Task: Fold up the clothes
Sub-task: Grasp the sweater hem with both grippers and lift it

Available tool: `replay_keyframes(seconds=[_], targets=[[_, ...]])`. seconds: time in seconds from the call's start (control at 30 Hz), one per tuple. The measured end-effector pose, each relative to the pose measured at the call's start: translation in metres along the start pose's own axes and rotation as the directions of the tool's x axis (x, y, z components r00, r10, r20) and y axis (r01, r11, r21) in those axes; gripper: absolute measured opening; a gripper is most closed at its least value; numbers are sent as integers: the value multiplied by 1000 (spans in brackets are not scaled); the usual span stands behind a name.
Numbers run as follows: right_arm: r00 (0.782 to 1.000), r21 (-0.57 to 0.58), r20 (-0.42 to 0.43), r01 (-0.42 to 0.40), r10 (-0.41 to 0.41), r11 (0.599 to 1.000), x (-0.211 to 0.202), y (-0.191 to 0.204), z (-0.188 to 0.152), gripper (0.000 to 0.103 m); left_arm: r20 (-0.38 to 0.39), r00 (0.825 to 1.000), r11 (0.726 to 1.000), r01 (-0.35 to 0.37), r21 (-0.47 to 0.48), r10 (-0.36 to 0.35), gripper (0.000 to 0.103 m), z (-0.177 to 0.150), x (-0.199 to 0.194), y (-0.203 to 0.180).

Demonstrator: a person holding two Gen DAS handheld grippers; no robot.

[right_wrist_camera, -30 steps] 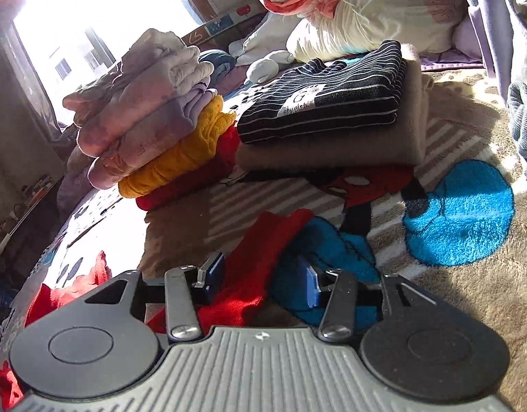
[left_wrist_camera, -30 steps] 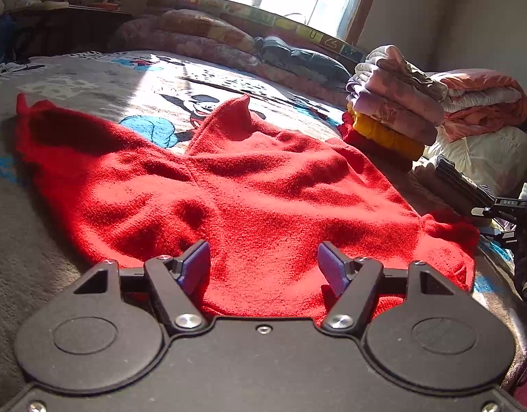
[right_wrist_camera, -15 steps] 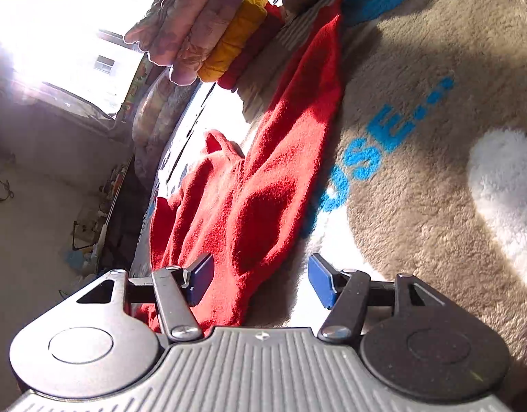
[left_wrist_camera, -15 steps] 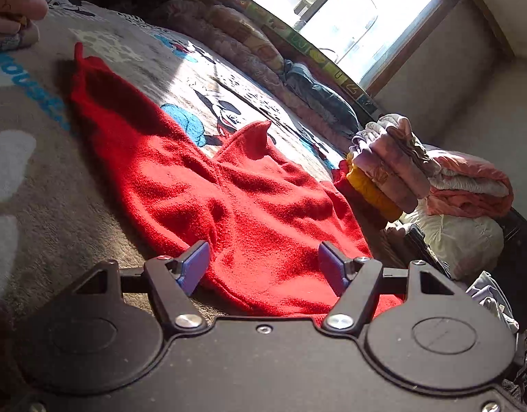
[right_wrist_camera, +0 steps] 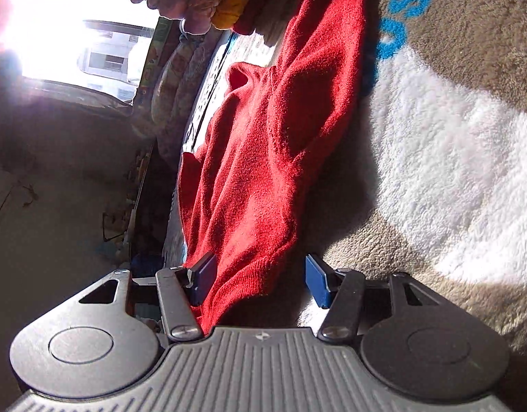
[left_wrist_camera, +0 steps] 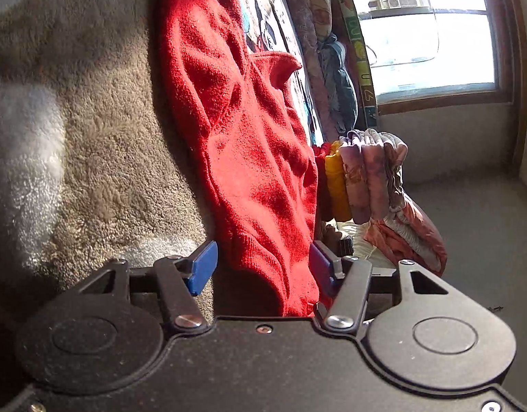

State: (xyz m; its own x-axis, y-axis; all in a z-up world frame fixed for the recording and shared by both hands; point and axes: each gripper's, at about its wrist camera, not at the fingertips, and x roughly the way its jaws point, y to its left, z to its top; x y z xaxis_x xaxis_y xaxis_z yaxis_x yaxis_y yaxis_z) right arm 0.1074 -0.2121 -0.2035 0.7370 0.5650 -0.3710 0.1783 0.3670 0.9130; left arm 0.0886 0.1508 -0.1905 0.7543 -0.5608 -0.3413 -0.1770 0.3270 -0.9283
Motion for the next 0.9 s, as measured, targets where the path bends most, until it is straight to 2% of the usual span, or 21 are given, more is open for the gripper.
replay_keyframes(seconds=[0.07,0.13,0.17,0.2,0.27,0.33,0.4,0.5,0.57,0.6,0.63,0.9], targets=[[1000,9,13,-7,7,1000,6,2,-3,53,-3,1000,1000,-7,1,7,54,-1,5,-1],[1000,8,28,2,-2,1000,12,3,-5,44,-1,1000,1000,-20,13,20,53,-2,10,-4],[999,8,33,6,-6,1000,16,2,-6,33,4,999,999,-33,17,33,51,-3,12,-4],[999,6,31,11,-11,1000,19,0,-7,22,9,999,999,-50,18,49,43,-4,14,-4],[999,-15,38,13,-13,1000,23,-5,-8,12,16,997,997,-77,22,77,35,-5,18,-3],[999,-40,43,-4,5,999,21,-4,-9,14,22,995,994,-102,32,101,29,-5,22,-2],[998,-58,50,-27,29,998,17,-3,-10,14,26,994,992,-109,58,108,11,-6,22,-4],[995,-84,59,-73,78,994,-1,2,-12,13,31,990,985,-138,103,136,9,-10,13,-5],[998,-64,31,-45,48,997,-2,-8,-14,13,35,987,977,-163,135,160,9,-14,7,-6],[1000,-70,17,-17,19,997,1,-13,-15,7,37,984,973,-175,151,172,9,-16,4,-6],[999,-108,24,-21,23,994,3,-15,-17,7,40,984,971,-180,158,175,9,-16,2,-6],[1000,-104,3,-2,2,995,-6,-12,-15,11,80,987,978,-151,142,140,11,-5,-9,-3]])
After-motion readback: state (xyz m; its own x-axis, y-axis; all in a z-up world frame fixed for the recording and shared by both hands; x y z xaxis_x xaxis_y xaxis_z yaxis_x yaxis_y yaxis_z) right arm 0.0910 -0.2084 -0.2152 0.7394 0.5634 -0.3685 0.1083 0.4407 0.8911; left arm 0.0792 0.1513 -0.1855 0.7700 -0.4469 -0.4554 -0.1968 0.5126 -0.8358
